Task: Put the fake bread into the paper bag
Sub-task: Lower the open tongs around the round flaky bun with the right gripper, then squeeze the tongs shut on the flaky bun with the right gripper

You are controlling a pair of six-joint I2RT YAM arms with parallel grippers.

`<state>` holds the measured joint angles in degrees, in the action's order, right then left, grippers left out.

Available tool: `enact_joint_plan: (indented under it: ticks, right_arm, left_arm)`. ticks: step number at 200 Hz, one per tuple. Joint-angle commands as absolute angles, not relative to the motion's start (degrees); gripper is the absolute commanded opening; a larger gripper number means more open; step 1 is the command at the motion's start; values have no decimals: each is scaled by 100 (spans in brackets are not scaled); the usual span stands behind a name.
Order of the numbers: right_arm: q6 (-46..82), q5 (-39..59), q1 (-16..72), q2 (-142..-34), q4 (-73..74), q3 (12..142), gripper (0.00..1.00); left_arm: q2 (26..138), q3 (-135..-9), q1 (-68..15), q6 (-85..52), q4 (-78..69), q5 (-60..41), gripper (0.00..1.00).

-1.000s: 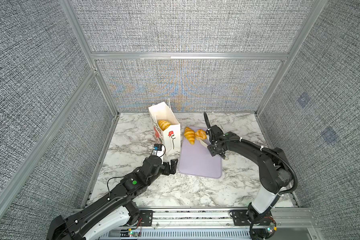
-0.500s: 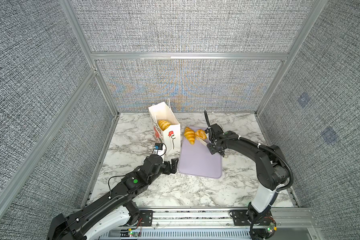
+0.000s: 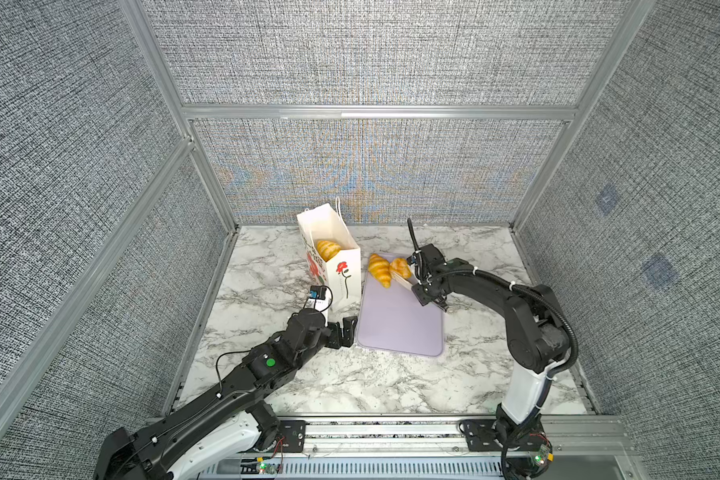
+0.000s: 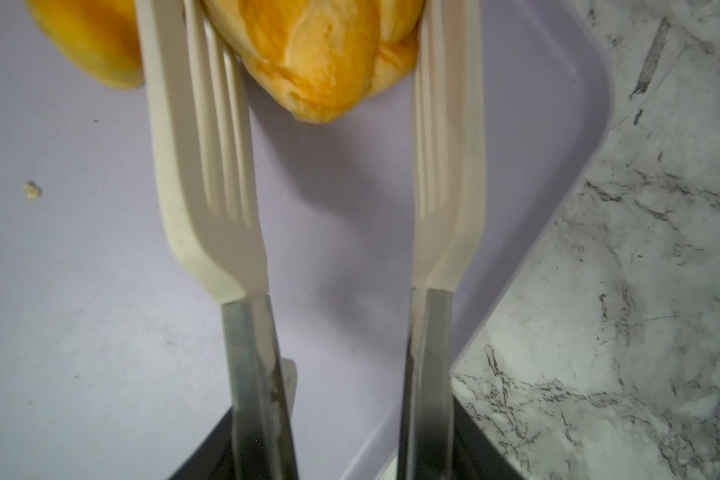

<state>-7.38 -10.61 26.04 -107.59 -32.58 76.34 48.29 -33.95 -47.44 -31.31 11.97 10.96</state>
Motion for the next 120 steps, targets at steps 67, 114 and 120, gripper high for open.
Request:
enact_joint_plan:
  ticks: [67, 114, 120]
  right_arm:
    - [-623, -756, 2588, -10272, -3567, 7333, 42]
    - [-368, -773, 2687, -9614, -3663, 6668, 43]
    - [-348, -777, 2704, -9553, -3686, 6598, 44]
  left_arm:
    - [4643, -3350, -4746, -3094, 1222, 1190, 99]
    - [4571, -3309, -4755, -3123, 1204, 1165, 99]
    - [4563, -3305, -4756, -3129, 1191, 1160, 99]
